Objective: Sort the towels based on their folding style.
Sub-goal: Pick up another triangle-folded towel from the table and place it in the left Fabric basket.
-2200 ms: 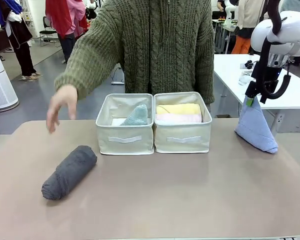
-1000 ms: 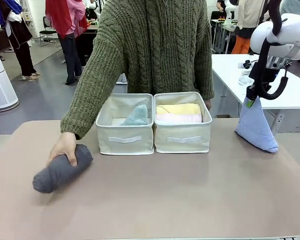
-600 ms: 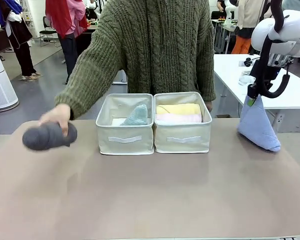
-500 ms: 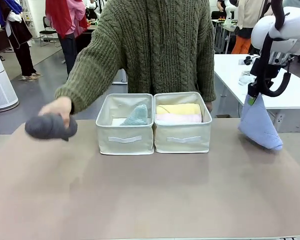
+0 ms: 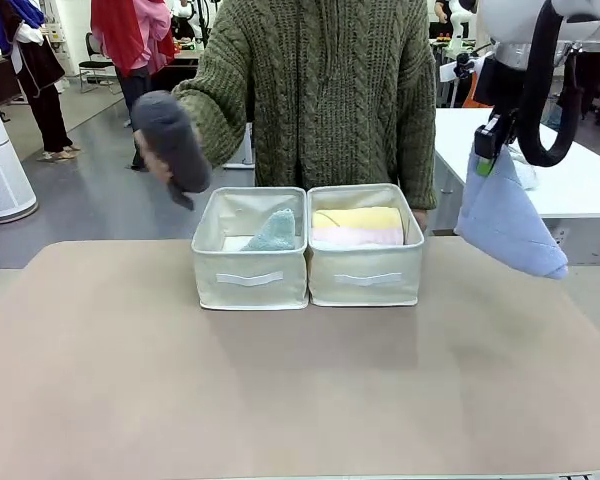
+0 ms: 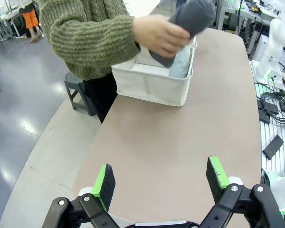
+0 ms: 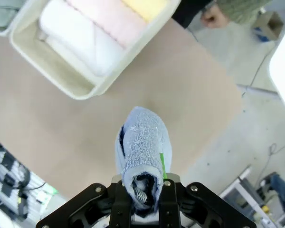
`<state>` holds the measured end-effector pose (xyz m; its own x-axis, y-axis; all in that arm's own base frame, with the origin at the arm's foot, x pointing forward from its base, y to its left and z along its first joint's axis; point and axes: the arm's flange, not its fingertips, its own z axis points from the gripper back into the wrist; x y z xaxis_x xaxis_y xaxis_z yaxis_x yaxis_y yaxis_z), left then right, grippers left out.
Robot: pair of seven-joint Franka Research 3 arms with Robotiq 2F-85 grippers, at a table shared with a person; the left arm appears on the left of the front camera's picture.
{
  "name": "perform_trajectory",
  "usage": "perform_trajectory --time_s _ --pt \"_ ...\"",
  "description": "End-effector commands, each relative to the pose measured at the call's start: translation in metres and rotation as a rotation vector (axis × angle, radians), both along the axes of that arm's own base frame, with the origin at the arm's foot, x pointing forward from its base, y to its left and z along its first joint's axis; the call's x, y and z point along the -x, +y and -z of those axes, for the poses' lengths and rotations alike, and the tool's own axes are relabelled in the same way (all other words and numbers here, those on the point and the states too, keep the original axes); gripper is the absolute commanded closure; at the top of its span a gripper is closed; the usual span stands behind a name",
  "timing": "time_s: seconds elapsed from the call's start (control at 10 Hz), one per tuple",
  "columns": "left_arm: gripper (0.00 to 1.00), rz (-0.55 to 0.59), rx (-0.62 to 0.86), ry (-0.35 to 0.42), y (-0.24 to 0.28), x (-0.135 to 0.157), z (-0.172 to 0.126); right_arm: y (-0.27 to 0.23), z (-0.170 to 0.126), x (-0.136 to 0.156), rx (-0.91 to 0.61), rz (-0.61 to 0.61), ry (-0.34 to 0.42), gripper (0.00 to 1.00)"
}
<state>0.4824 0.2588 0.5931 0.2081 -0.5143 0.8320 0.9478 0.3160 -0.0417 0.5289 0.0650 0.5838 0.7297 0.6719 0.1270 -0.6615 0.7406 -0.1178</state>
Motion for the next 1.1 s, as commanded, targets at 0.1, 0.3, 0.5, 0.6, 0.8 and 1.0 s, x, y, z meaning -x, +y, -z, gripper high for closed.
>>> perform_trajectory --time_s 0.1,0.3,0.5,0.6,0.8,1.0 --pt "0.0 -0.004 -0.004 -0.002 0.0 0.002 -0.001 0.02 0.004 0.039 0.036 -0.064 -0.065 1.0" --pt "0.0 -0.004 -0.004 -0.002 0.0 0.002 -0.001 0.058 -0.005 0.064 0.079 -0.121 -0.113 1.0" --pt "0.0 -0.004 -0.004 -0.002 0.0 0.002 -0.001 -0.005 -0.013 0.076 0.157 -0.013 -0.159 1.0" --pt "0.0 -0.004 -0.004 -0.002 0.0 0.002 -0.001 -0.089 -0.035 0.094 0.108 0.135 -0.194 1.0" --pt "0.0 -0.004 -0.004 -0.002 0.0 0.002 -0.001 -0.21 -0.057 0.163 -0.084 0.346 -0.306 1.0" --pt "0.0 -0.004 -0.004 -0.002 0.0 0.002 -0.001 -0.23 -0.049 0.183 -0.101 0.352 -0.32 1.0"
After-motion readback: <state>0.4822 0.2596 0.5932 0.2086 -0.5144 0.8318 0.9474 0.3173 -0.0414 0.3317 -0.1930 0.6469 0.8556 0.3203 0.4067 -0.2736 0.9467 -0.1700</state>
